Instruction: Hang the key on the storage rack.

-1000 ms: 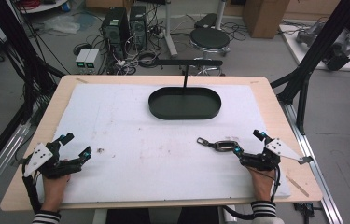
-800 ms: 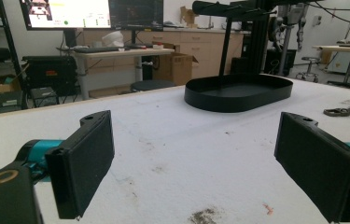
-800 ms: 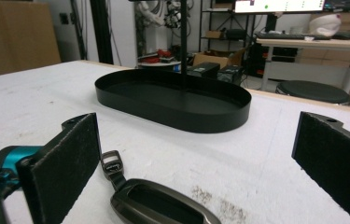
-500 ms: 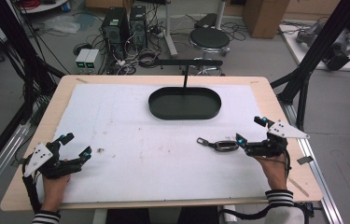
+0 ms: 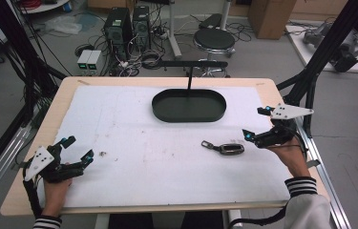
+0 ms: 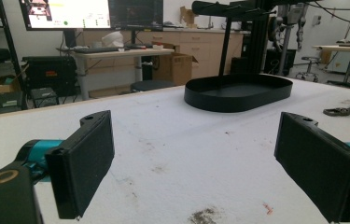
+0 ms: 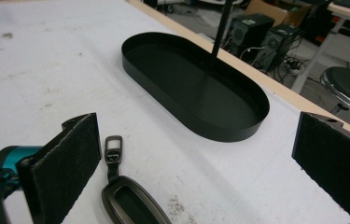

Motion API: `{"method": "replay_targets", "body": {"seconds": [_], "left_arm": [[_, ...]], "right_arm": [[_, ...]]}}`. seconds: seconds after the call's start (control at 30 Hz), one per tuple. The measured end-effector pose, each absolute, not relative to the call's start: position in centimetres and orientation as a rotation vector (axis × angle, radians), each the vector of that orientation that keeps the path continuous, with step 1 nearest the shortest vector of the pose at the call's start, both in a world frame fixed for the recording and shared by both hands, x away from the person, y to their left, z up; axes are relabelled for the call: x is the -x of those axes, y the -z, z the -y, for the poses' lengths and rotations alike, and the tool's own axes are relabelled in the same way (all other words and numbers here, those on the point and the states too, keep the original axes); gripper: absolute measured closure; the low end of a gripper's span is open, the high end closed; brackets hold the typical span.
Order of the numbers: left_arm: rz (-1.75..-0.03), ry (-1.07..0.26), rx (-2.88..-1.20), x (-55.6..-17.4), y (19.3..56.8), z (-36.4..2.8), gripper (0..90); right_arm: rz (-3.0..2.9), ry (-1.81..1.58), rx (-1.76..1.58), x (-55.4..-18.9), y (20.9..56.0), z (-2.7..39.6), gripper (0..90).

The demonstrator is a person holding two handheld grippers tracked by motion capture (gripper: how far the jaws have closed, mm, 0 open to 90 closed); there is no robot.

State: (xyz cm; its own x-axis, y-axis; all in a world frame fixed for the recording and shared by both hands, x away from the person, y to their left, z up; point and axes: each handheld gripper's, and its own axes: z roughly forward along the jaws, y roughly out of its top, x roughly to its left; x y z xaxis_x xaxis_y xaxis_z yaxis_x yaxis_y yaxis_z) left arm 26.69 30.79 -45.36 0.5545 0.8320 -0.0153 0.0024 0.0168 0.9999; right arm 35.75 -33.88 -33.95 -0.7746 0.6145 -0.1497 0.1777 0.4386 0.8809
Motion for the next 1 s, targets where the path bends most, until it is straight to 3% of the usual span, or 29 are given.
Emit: {"method": "replay_targets", "body": {"seconds": [1.0], "left_arm": [[-0.773,-0.757,-1.416,-26.7,45.4,-30.8,12.4]], "right_arm": [[-2.757,-0.903,-0.294,-40.0,34.9,30.2,0.3]]}}
